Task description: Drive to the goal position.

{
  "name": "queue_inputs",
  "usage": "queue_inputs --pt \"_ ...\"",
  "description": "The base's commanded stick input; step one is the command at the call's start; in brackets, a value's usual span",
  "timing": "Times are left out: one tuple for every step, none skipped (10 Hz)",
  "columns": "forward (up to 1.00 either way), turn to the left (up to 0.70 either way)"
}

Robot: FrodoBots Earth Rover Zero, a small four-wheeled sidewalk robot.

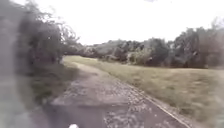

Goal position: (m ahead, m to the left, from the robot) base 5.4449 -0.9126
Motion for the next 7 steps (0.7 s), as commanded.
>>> queue_inputs --pt "0.70 0.31" --pt "0.70 0.33" --pt "0.70 0.32" --pt "0.70 0.17" --pt "0.70 0.03" --pt "0.70 0.01" --pt "0.70 0.01"
